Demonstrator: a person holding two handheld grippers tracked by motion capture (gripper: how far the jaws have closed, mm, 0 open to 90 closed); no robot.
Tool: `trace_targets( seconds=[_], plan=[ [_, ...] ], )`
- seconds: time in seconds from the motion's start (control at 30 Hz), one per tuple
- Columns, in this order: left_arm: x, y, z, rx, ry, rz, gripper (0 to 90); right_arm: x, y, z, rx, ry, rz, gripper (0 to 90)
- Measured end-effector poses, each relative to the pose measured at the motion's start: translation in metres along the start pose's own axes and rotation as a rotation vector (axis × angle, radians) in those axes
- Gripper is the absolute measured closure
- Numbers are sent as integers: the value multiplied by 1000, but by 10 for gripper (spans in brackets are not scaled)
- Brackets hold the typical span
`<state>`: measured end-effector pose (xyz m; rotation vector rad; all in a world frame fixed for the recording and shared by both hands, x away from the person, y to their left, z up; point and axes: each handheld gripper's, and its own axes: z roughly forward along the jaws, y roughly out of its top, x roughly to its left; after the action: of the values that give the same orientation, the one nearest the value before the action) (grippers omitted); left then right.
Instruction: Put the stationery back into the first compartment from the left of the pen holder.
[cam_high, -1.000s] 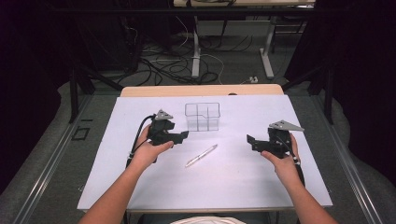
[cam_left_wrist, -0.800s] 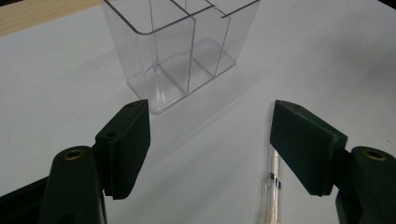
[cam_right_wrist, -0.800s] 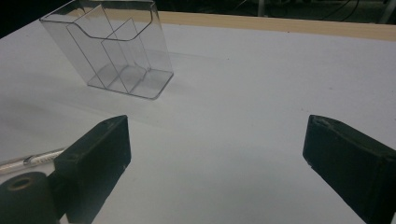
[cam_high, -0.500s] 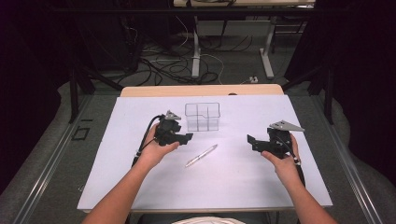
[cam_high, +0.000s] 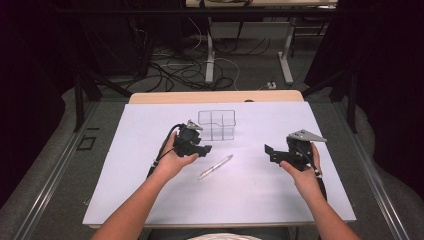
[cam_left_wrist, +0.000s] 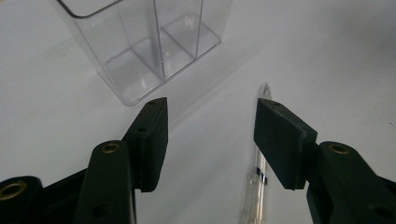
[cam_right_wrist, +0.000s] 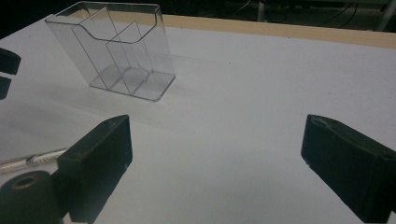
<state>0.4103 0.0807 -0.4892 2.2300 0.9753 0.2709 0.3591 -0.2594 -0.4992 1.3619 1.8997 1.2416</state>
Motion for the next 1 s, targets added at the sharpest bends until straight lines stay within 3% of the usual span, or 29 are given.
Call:
trace_targets(
  seconds=[0.23,0.73,1.0],
  plan=[
    [-8,5,10,26,-17,17,472,-1,-1,-2,3,-6,3,0],
    [-17,7,31,125,-46,52,552,-2,-3,-1,21,-15,-27,0],
    [-19,6,40,174,-61,45,618,-3,-5,1,40,-19,-21,0]
  ],
)
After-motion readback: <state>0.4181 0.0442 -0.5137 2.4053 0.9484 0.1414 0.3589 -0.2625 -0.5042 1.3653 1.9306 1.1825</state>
